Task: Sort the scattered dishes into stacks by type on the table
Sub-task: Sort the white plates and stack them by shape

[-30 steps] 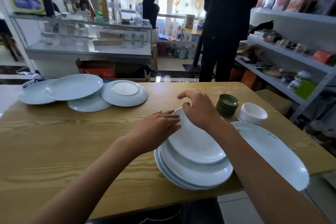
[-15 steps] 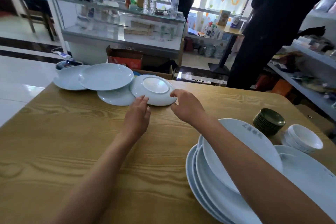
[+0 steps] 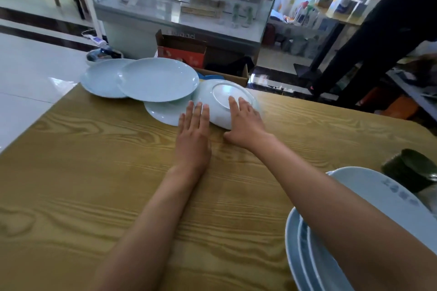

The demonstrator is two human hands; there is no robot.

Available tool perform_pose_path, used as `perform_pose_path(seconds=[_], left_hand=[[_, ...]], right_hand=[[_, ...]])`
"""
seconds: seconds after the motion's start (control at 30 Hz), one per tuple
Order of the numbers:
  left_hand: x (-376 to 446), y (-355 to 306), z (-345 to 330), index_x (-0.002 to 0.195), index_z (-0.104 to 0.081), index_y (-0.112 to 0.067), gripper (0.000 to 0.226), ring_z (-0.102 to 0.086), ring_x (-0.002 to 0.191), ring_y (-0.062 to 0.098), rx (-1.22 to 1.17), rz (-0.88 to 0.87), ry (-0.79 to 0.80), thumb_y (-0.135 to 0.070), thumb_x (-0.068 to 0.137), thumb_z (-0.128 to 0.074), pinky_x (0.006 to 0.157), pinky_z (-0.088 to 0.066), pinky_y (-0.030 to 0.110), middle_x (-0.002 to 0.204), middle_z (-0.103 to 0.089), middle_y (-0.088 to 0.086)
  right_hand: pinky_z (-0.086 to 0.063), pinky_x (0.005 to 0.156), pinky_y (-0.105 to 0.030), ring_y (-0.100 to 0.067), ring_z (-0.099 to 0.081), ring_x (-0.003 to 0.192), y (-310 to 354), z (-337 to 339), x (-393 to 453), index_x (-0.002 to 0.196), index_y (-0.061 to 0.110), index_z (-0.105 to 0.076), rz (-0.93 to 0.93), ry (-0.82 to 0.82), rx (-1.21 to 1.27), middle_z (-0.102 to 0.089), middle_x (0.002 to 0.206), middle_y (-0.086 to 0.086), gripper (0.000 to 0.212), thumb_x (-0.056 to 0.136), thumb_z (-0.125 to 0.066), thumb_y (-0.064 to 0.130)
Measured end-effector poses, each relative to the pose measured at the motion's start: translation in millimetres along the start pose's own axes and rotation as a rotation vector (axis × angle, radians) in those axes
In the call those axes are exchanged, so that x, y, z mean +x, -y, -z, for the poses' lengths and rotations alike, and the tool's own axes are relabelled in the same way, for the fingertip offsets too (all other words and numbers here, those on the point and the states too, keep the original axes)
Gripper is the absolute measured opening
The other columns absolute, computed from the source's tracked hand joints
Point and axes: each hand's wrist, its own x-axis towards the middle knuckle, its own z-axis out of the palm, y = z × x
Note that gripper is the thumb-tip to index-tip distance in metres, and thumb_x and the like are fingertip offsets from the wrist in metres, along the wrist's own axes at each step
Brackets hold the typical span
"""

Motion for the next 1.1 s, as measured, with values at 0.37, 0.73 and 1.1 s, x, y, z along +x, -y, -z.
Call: perform_pose_path(seconds=[0.37, 0.73, 1.1], left_hand=[[1.6, -0.7, -0.2, 0.147, -0.027, 0.0, 0.069, -0.01, 0.147, 0.029, 0.016, -0.021, 0.0, 0.004, 0.082, -0.047, 0.12, -0.011, 0.044, 0.155, -0.025, 0.018], [-4.0, -20.6, 9.8, 0.149, -0.01, 0.001, 0.081, -0.006, 0.148, 0.029, 0.029, -0.157, -0.074, 0.003, 0.077, -0.045, 0.12, -0.012, 0.046, 0.157, -0.014, 0.02], [-28.9, -61.3, 32.7, 0.15, -0.012, -0.002, 0.08, -0.005, 0.148, 0.027, 0.034, -0.247, -0.008, -0.002, 0.078, -0.048, 0.117, -0.021, 0.052, 0.158, -0.01, 0.015]], right_hand=[[-0.037, 0.108, -0.052, -0.041, -0.032, 0.138, 10.4, -10.3, 12.8, 0.15, 0.003, -0.015, 0.063, -0.047, -0.244, -0.028, 0.15, -0.03, 0.077, 0.091, -0.054, 0.033], [-0.051, 0.082, -0.039, -0.033, -0.06, 0.109, -13.1, 32.2, -12.4, 0.137, -0.005, -0.034, 0.078, -0.329, -0.301, -0.057, 0.124, -0.021, 0.043, 0.095, -0.042, -0.001], [-0.036, 0.06, -0.03, -0.034, -0.062, 0.078, -67.1, 84.0, -73.5, 0.115, 0.005, -0.054, -0.016, -0.565, 0.199, -0.065, 0.091, -0.013, 0.036, 0.082, -0.044, -0.007]])
